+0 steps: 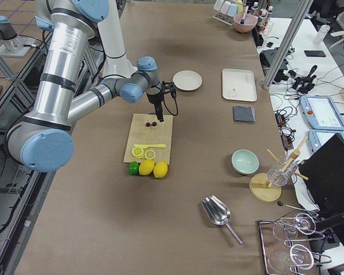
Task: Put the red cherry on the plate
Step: 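Move the right gripper over the dark cherries on the cutting board, then lower the right gripper and grasp the dark cherries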
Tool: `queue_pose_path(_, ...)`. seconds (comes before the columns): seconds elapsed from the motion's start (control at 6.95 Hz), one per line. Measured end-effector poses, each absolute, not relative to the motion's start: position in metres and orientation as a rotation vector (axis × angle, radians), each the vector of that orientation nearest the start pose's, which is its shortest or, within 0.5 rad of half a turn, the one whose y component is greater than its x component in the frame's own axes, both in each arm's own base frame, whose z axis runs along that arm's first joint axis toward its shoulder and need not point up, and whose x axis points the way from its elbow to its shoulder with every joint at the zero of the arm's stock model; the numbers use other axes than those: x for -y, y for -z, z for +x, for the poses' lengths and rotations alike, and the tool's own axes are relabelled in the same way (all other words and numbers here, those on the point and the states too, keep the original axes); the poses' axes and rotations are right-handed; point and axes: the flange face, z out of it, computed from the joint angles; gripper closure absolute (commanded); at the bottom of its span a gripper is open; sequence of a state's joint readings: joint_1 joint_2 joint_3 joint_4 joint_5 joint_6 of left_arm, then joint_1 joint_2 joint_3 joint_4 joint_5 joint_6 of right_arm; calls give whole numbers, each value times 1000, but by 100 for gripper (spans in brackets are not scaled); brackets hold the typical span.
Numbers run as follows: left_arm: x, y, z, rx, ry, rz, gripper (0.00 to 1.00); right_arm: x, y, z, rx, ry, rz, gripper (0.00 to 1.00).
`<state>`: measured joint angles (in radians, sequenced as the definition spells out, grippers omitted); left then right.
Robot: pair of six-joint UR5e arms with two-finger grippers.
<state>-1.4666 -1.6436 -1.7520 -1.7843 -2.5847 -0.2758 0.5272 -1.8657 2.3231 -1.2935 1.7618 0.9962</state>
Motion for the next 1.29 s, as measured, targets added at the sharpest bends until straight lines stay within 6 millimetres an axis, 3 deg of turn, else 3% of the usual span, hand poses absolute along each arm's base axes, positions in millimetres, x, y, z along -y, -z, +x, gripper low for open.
queue_pose_path(0.43, 526, -486, 7, -1066, -86, 232, 3, 257, -412, -318, 695, 122, 235, 7)
queue_pose_path(0.86, 525, -487, 7, -1069, -87, 231, 3, 234, -427, -349, 678, 124, 255, 12)
queue_pose_path(1.01, 525, -488, 7, -1069, -87, 231, 3, 230, -437, -356, 676, 124, 259, 18)
queue_pose_path(1.29, 525, -488, 7, -1068, -87, 231, 3, 229, -448, -363, 679, 121, 264, 56)
